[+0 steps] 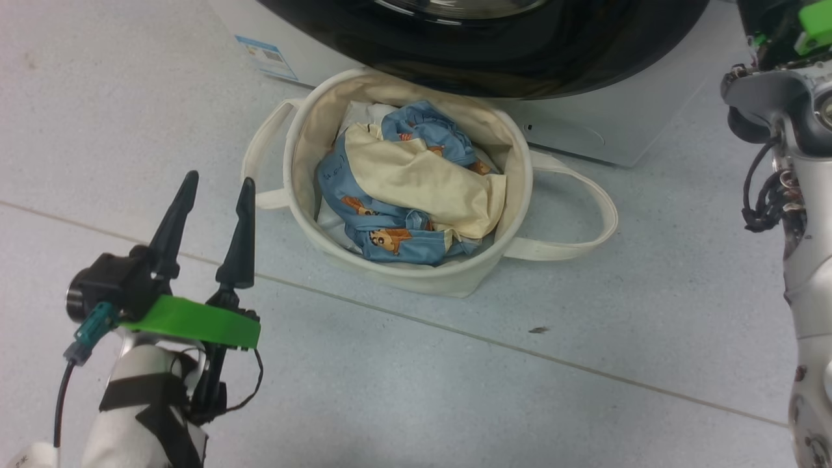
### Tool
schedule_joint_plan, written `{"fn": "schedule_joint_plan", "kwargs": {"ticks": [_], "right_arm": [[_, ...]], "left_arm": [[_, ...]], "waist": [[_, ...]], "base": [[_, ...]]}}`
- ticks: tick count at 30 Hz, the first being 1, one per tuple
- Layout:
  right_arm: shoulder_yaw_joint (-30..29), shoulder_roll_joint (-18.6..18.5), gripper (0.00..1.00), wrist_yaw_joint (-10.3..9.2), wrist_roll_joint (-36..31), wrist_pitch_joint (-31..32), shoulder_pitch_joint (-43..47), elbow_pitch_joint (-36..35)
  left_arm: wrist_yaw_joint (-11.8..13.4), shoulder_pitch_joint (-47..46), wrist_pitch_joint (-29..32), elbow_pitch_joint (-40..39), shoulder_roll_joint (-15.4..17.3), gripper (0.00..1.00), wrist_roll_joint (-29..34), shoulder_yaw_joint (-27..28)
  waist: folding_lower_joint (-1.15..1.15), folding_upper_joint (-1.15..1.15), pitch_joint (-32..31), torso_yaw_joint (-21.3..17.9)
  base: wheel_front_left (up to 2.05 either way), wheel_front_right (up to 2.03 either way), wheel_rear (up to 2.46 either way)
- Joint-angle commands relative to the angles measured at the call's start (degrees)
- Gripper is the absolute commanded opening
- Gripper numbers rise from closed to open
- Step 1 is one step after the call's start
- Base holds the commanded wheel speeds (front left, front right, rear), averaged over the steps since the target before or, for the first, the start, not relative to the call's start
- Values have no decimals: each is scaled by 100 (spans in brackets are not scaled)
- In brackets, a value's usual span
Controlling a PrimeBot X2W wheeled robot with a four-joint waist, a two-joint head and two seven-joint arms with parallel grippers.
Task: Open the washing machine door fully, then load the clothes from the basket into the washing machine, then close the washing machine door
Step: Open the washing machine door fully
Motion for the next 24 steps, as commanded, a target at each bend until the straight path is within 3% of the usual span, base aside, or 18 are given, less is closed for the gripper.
{"fn": "schedule_joint_plan", "kwargs": {"ticks": [1,8,15,24], "right_arm": [[136,75,0,2,18,153,-237,-141],[552,123,0,2,138,943,-37,20],[923,214,0,2,363,1803,537,-259],[744,130,0,2,-102,806,632,-829]], "left_arm": [[-32,-129,-69,-194,140,100,18,208],[-32,-75,-69,-114,139,100,66,300],[-32,50,-69,-20,191,100,94,351],[-32,106,-69,20,201,100,64,352]], "waist": [[-1,0,27,6],[-1,0,-225,-135],[-1,0,-581,-330],[-1,0,-683,-301]], "base": [[0,0,0],[0,0,0],[0,0,0],[0,0,0]]}}
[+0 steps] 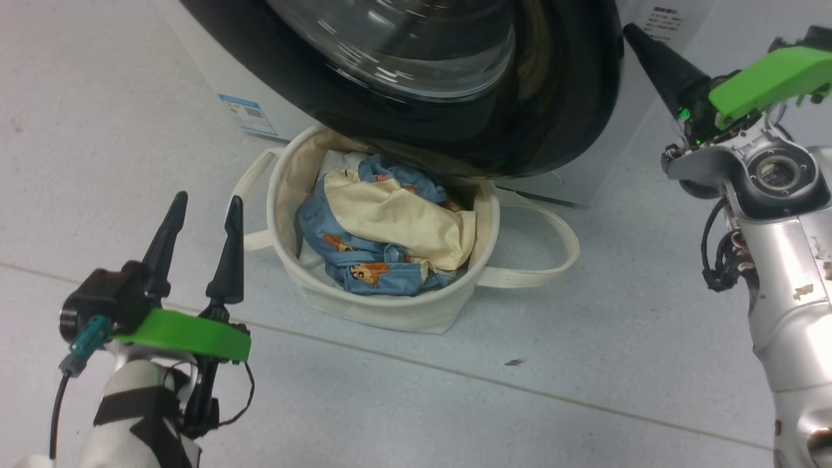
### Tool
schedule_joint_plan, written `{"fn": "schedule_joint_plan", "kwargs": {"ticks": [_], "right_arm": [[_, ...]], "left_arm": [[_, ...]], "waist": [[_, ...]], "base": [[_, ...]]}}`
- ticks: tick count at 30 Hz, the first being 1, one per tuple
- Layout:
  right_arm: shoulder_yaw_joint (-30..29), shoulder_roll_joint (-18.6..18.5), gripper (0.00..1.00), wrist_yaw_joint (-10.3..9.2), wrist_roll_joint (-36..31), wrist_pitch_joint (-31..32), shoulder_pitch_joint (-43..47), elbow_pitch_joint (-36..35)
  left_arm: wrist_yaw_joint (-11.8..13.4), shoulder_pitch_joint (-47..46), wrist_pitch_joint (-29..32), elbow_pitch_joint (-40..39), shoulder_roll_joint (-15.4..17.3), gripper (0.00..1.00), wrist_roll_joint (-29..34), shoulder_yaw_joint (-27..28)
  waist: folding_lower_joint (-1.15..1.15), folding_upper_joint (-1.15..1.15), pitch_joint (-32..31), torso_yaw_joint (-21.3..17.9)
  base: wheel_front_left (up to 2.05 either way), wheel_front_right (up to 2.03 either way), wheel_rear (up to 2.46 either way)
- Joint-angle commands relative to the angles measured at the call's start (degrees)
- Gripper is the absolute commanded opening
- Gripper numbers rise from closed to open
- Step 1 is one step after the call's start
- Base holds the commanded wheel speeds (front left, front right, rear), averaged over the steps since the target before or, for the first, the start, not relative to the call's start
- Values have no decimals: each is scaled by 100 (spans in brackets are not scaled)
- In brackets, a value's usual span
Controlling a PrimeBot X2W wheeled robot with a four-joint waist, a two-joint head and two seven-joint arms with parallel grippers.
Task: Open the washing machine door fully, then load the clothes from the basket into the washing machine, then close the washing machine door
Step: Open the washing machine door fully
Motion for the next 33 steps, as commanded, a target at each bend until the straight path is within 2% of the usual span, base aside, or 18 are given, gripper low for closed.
{"fn": "schedule_joint_plan", "kwargs": {"ticks": [1,7,15,23,27,33], "right_arm": [[52,40,0,6,-56,-67,-217,-209],[321,9,0,6,-377,-151,-553,185],[881,59,0,6,-367,520,-455,385],[1562,114,0,6,-377,1110,363,-181],[1864,215,0,6,-381,1149,895,-692],[2027,346,0,6,-402,1007,1210,-962]], "left_arm": [[-32,-35,-69,-153,172,100,49,185],[-32,-13,-69,-142,163,100,48,200],[-32,107,-69,-67,151,100,77,260],[-32,579,-69,27,298,100,109,606],[-16,849,-69,157,347,100,68,891],[-15,960,-69,257,346,100,57,1067]], "waist": [[1,0,12,31],[1,0,73,118],[1,0,-231,57],[0,0,-860,63],[0,0,-1206,278],[0,0,-1407,613]], "base": [[0,0,0],[0,0,0],[0,0,0],[0,0,0],[0,0,0],[0,0,0]]}}
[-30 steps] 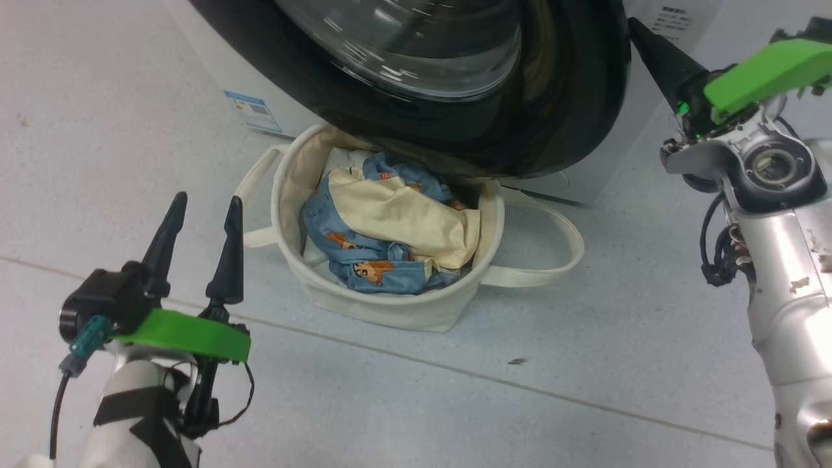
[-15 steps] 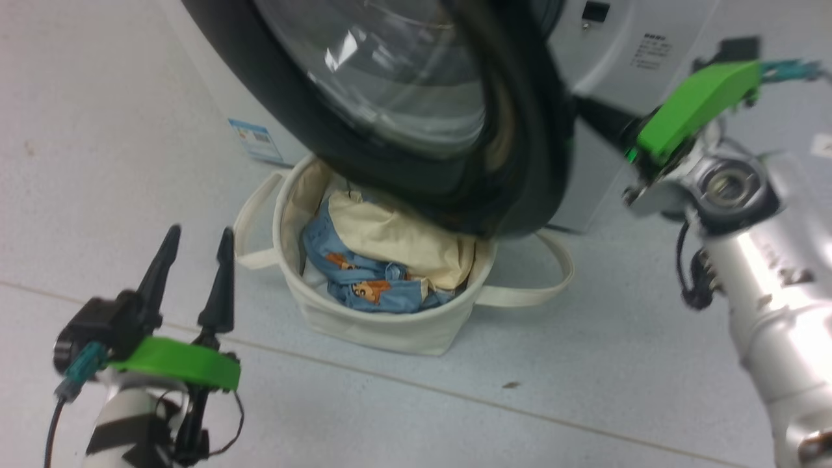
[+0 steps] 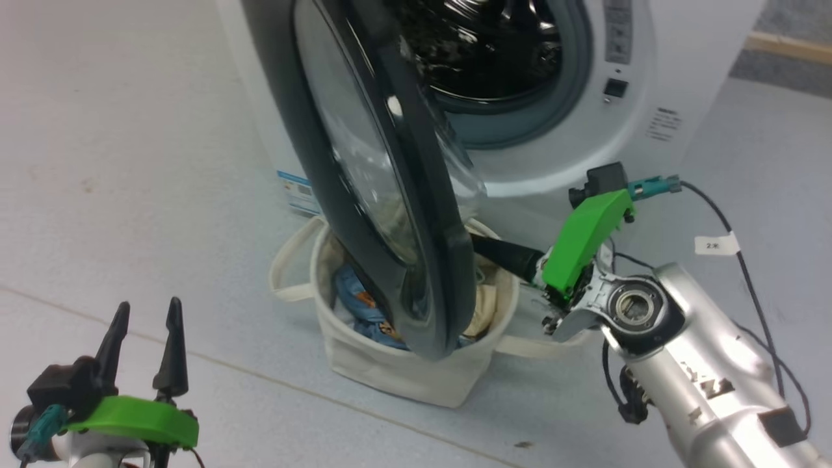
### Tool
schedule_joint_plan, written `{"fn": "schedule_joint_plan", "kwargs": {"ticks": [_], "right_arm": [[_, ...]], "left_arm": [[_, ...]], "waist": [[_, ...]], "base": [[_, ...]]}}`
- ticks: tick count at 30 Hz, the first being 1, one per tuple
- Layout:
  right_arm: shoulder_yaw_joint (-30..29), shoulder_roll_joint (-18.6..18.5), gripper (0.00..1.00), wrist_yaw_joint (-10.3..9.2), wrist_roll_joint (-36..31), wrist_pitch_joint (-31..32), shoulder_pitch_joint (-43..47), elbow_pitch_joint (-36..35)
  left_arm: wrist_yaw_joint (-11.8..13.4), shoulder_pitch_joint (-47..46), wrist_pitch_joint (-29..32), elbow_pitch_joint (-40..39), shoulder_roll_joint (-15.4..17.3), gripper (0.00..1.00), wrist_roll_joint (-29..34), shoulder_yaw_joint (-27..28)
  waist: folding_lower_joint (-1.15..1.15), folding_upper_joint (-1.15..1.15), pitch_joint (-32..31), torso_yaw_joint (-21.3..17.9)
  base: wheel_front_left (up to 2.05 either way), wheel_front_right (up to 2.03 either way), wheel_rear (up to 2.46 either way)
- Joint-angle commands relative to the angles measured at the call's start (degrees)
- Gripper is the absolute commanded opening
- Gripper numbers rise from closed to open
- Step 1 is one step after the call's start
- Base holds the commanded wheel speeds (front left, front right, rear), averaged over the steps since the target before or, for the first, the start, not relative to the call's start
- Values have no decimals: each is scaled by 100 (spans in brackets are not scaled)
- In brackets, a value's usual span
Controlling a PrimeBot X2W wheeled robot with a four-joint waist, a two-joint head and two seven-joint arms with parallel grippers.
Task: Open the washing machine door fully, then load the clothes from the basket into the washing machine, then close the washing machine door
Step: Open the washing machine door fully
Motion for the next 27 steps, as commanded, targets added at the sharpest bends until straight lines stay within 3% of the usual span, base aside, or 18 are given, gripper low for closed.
{"fn": "schedule_joint_plan", "kwargs": {"ticks": [1,14,27], "right_arm": [[53,143,0,7,0,-51,-58,-275],[144,273,0,7,128,-397,316,-445],[574,526,0,7,193,-268,-335,-194]], "left_arm": [[-18,-106,-69,-158,171,100,23,226],[47,83,-69,-82,211,100,200,486],[199,480,-69,-710,17,100,55,1083]], "waist": [[1,0,-152,224],[1,0,-487,1248],[1,0,-126,1526]], "base": [[0,0,0],[0,0,0],[0,0,0]]}}
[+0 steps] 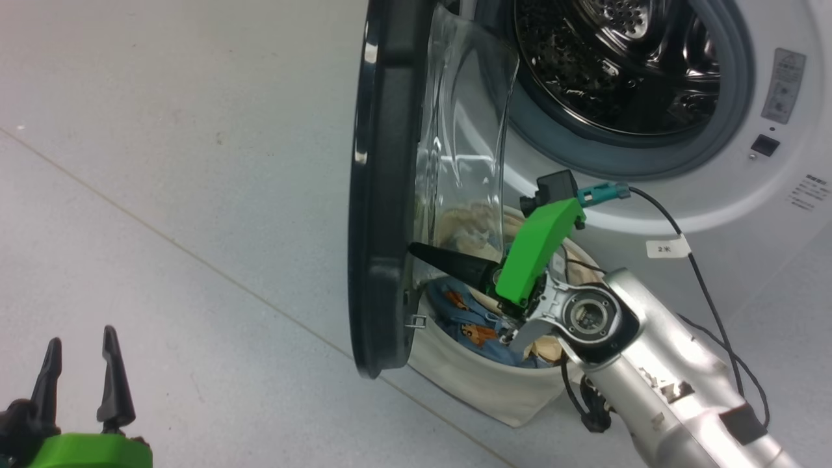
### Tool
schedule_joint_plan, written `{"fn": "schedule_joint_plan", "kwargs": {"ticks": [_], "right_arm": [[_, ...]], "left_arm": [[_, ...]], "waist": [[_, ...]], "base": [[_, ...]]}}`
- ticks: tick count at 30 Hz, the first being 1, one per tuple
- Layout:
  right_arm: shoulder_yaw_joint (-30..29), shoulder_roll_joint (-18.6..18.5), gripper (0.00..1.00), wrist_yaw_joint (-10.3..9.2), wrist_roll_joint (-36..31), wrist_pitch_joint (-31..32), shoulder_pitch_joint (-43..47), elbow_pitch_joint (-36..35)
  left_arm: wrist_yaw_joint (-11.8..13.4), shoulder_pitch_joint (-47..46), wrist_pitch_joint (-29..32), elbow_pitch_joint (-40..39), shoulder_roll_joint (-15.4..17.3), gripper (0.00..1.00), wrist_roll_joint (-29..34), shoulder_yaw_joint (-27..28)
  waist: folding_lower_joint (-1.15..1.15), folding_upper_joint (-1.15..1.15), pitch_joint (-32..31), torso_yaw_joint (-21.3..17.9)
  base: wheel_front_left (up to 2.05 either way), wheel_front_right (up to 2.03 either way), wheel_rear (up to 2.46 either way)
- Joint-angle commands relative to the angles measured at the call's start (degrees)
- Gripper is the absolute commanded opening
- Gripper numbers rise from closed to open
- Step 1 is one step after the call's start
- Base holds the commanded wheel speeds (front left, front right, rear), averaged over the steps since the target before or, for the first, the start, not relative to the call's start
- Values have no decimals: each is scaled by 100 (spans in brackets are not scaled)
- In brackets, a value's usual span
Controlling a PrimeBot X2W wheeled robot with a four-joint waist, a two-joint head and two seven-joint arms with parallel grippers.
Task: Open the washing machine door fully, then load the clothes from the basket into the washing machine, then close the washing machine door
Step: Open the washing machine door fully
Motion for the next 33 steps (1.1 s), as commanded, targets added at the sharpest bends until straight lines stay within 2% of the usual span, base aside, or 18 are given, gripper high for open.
{"fn": "schedule_joint_plan", "kwargs": {"ticks": [1,10,18,19,20,23,27,33], "right_arm": [[102,180,0,7,72,-4,-340,-130],[319,250,0,7,267,-138,-544,27],[255,-70,0,7,191,-598,-202,-285],[241,-153,33,7,131,-717,-121,-349],[228,-241,98,7,51,-857,-38,-416],[123,-509,100,7,-218,-1411,264,-651],[12,-932,100,7,-991,-2469,701,-847],[-85,-1457,100,7,-2824,-4068,1287,-699]], "left_arm": [[33,-35,-69,-291,57,100,-30,260],[0,32,-69,-495,-54,100,16,381],[-69,-120,-69,-295,26,100,132,227],[-77,-150,-69,-266,42,100,144,202],[-85,-174,-69,-235,58,100,155,178],[-107,-231,-69,-153,101,100,187,98],[-128,-275,-69,-44,146,100,213,1],[-147,-276,-69,-13,171,100,190,-55]], "waist": [[-1,0,43,35],[-1,0,69,50],[-1,0,-125,-56],[-1,0,-162,-76],[-1,0,-200,-97],[-1,0,-313,-163],[-1,0,-445,-253],[-1,0,-526,-473]], "base": [[0,0,0],[0,0,0],[0,0,0],[0,0,0],[0,0,0],[0,0,0],[0,0,0],[0,0,0]]}}
